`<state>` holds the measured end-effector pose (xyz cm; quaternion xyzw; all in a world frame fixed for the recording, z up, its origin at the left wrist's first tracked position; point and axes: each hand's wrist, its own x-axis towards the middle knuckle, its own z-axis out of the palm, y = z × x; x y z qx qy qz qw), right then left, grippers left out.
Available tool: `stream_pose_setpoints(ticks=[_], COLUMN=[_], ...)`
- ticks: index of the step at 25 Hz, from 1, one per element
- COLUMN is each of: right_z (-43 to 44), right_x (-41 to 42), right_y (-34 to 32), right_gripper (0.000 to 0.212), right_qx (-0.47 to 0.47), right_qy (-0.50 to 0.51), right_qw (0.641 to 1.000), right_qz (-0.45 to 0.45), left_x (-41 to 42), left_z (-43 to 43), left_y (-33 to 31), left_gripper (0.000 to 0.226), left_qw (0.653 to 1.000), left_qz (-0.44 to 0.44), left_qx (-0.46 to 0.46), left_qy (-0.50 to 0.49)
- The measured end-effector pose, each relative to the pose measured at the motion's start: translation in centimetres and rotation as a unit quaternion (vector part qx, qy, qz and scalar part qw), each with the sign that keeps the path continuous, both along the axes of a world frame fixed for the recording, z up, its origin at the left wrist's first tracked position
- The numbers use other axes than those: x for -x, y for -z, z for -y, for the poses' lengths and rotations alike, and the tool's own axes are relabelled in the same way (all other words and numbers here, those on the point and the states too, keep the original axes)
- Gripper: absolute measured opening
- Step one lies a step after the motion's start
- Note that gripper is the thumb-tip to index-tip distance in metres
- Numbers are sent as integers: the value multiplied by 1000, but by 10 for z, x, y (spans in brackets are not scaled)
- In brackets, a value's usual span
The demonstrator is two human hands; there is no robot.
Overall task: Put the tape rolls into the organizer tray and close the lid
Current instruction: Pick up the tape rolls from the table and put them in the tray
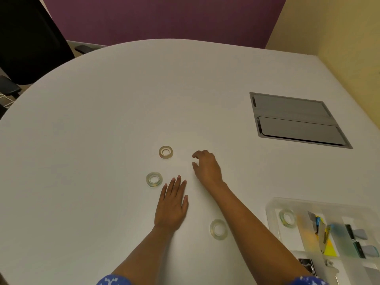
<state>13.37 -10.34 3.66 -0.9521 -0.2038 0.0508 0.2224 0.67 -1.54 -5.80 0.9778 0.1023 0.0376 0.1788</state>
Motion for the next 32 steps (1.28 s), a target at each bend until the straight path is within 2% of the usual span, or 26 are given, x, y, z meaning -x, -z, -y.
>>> stream_pose_setpoints(ticks=[12, 16, 19, 22, 25, 28, 32], right_z=[-78, -84, -85, -81, -70, -51, -14], right_x=[-28, -31, -31, -28, -21, -11, 2], right_y=[27, 30, 33, 33, 28, 19, 0], right_gripper=[46, 44, 39, 37, 35, 31, 53], right_qx=[74, 126, 130, 79, -16, -98, -147], right_qy=[-151, -177, -167, -132, -74, -24, 12], right_qw=[985, 976, 977, 987, 994, 993, 988], right_qz=[-36, -34, -22, -43, -74, -66, -46], left_x=[-28, -28, -28, -27, -26, -27, -17], left_z=[-4, -4, -5, -4, -4, -3, -2], left_y=[-3, -4, -3, -3, -5, -5, -6], left_gripper=[52, 52, 53, 53, 52, 51, 51], left_qw=[1000, 1000, 1000, 1000, 1000, 1000, 1000], left_qz=[18, 19, 11, 13, 14, 10, 1], left_qx=[15, 18, 16, 16, 18, 19, 4], left_qy=[-9, -9, -7, -8, -9, -8, -3])
